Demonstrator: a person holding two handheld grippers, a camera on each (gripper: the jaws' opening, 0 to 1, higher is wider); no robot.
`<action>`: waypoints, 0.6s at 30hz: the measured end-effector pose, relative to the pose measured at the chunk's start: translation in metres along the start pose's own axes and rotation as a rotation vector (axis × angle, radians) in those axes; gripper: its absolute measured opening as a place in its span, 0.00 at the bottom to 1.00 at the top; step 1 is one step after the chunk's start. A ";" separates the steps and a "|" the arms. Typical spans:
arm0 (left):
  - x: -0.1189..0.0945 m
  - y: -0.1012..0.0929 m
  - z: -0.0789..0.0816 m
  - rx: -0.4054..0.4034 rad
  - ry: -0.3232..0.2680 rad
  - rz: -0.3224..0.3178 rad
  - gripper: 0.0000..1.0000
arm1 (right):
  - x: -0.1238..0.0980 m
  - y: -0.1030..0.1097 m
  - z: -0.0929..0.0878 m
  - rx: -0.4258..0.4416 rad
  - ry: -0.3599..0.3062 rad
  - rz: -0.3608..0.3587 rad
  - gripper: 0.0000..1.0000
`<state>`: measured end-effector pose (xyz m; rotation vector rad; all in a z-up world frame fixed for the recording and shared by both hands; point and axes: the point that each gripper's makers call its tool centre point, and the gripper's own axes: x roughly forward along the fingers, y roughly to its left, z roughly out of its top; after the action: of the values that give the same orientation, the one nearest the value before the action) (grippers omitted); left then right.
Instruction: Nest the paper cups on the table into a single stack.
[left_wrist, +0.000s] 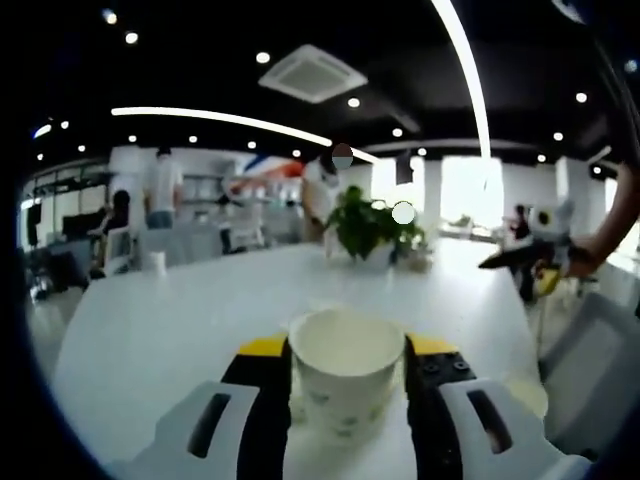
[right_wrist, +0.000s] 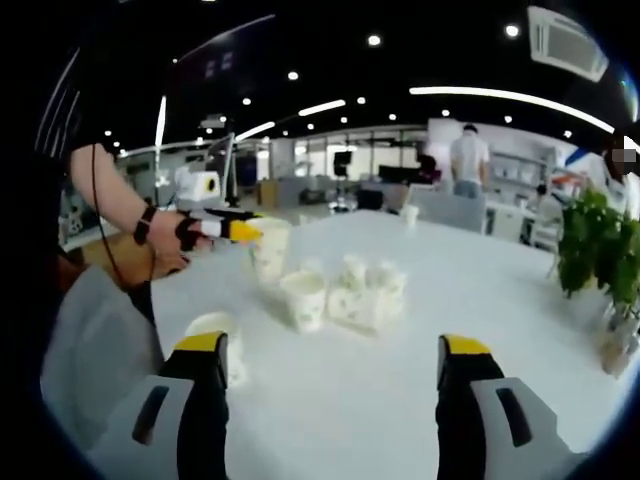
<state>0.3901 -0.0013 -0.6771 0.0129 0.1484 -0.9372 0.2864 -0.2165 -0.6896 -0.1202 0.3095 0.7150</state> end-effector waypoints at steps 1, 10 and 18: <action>0.000 -0.004 0.002 -0.008 -0.001 -0.009 0.42 | 0.000 0.000 0.000 0.000 0.000 0.002 0.84; 0.000 -0.023 0.013 -0.014 -0.014 -0.049 0.42 | 0.002 0.006 -0.003 -0.005 0.001 0.025 0.83; 0.003 -0.030 0.031 -0.007 -0.031 -0.095 0.42 | 0.013 -0.001 0.008 -0.006 0.000 0.026 0.83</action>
<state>0.3712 -0.0239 -0.6454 -0.0154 0.1240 -1.0316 0.2978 -0.2078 -0.6865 -0.1215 0.3092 0.7413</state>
